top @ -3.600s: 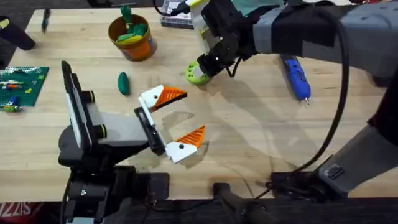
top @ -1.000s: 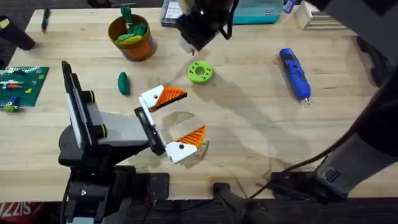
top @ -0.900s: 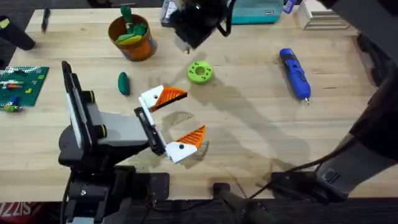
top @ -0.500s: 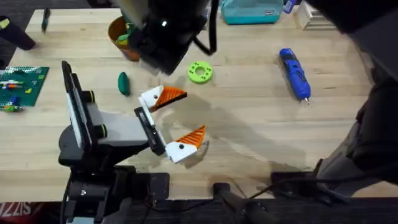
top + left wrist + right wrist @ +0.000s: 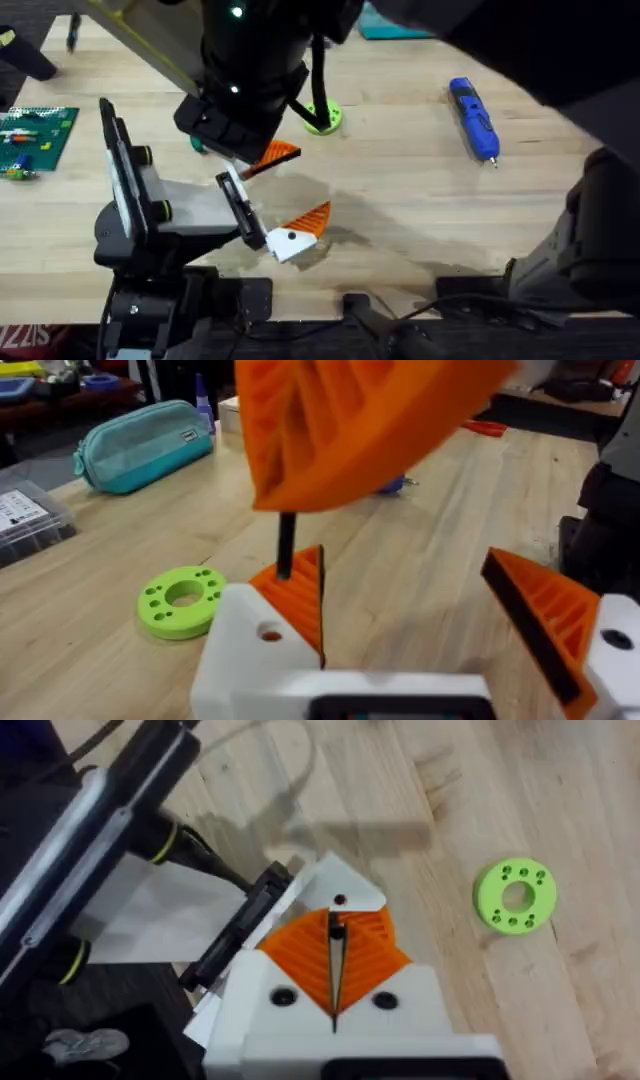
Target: Pick up the gripper from the table and insert it into the empty holder that is missing its gripper. Then pick up a screw, insert it into the mounting hole, and use the screwdriver to tighten it. Finally, clean up the table by picking up the vegetable and placing it into the bucket.
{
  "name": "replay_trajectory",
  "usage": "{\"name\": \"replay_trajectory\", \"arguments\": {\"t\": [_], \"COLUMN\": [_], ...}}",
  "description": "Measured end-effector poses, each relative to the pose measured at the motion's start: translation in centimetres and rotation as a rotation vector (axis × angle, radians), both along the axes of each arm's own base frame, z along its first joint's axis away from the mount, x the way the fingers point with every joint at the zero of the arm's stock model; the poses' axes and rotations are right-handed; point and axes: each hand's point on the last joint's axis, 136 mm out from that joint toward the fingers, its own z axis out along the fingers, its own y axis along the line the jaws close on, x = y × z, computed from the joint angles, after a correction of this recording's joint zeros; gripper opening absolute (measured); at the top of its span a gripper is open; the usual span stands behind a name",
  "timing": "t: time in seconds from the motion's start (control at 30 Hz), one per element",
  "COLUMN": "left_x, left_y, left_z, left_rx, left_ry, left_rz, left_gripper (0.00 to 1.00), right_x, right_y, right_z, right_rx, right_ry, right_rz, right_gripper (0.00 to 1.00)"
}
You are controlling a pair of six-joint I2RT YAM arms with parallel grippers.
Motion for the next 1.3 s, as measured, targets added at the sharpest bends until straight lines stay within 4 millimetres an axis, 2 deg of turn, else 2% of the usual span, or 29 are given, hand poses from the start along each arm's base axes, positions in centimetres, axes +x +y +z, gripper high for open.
{"name": "replay_trajectory", "arguments": {"t": [0.87, 1.3], "left_x": [0.0, 0.0], "left_y": [0.0, 0.0], "left_z": [0.0, 0.0], "left_rx": [0.000, 0.000], "left_ry": [0.000, 0.000], "left_rz": [0.000, 0.000], "left_gripper": [0.985, 0.985], "right_x": [0.1, 0.4], "right_y": [-0.1, 0.5], "right_z": [-0.1, -1.8], "right_rx": [-0.007, -0.043], "right_ry": [-0.003, 0.015], "right_rz": [-0.005, -0.005], "right_gripper": [0.004, 0.004]}}
